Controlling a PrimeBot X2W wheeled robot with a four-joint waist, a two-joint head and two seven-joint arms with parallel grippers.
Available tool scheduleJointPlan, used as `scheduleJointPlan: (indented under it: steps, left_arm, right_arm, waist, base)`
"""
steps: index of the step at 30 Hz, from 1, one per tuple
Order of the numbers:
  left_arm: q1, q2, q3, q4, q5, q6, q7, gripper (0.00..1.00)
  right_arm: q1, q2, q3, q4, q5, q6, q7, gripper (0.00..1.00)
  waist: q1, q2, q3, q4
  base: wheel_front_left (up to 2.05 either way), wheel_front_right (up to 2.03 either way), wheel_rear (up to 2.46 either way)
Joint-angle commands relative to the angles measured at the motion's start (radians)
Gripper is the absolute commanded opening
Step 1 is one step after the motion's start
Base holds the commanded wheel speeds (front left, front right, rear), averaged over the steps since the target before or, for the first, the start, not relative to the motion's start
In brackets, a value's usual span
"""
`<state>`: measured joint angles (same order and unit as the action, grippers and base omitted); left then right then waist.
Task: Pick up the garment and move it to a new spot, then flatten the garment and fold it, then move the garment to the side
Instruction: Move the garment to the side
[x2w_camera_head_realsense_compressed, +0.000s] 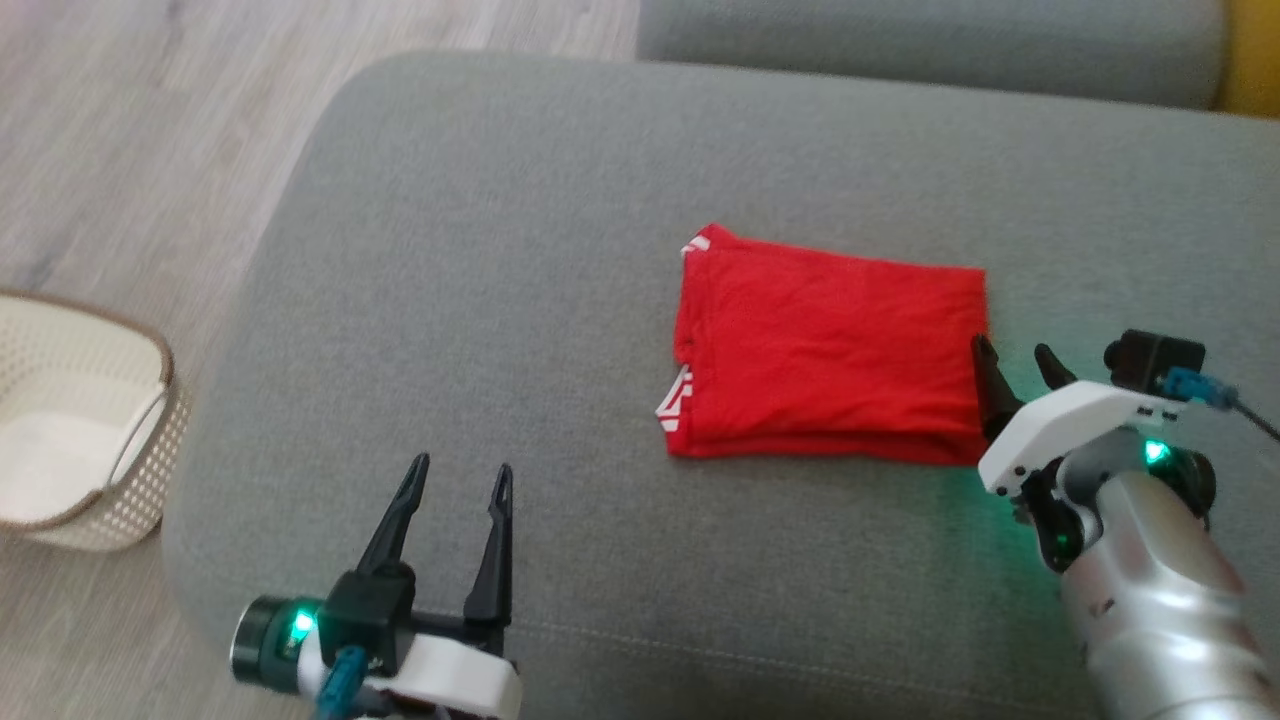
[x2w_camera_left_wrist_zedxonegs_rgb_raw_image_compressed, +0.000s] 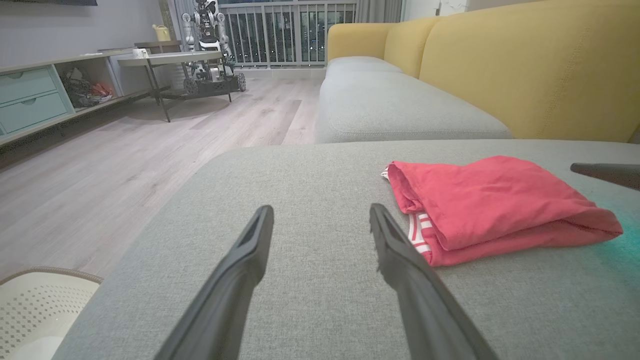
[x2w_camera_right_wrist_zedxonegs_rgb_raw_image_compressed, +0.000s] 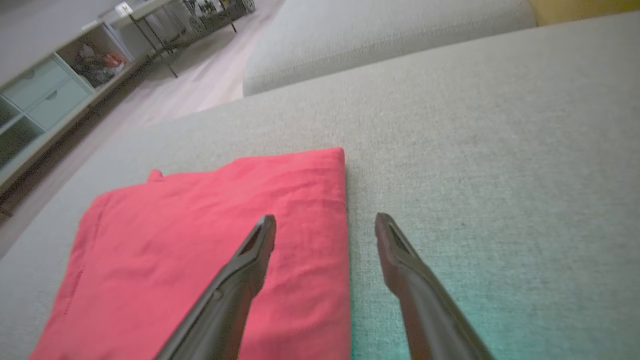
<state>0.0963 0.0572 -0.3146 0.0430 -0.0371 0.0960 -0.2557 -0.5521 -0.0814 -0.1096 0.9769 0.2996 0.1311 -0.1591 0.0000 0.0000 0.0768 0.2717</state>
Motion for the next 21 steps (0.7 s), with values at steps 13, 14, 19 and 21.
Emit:
scheduleJointPlan:
  steps: [13, 14, 19, 21]
  left_arm:
    - [-0.098, -0.007, -0.016, -0.034, -0.049, 0.013, -0.006, 1.00]
    - [-0.101, -0.007, -0.016, -0.034, -0.049, 0.012, -0.006, 1.00]
    - [-0.096, -0.007, -0.002, -0.038, -0.036, 0.015, -0.006, 1.00]
    - [-0.089, -0.007, 0.001, -0.041, -0.035, 0.013, -0.006, 1.00]
  right_arm:
    - [-0.147, -0.007, -0.022, 0.221, -0.061, 0.000, 0.003, 0.00]
    - [-0.151, -0.003, -0.016, 0.225, -0.061, 0.000, -0.005, 0.00]
    - [-0.170, -0.006, 0.001, 0.215, -0.057, 0.000, -0.064, 0.00]
    - [-0.172, -0.017, -0.001, 0.205, -0.054, 0.000, -0.075, 0.00]
  waist:
    - [0.0000, 0.0000, 0.083, 0.029]
    - [0.0000, 0.0000, 0.083, 0.026]
    - [0.0000, 0.0000, 0.074, -0.015]
    - [0.0000, 0.0000, 0.068, -0.039]
  base:
    - [0.00, 0.00, 0.00]
    - [0.00, 0.00, 0.00]
    - [0.00, 0.00, 0.00]
    - [0.00, 0.00, 0.00]
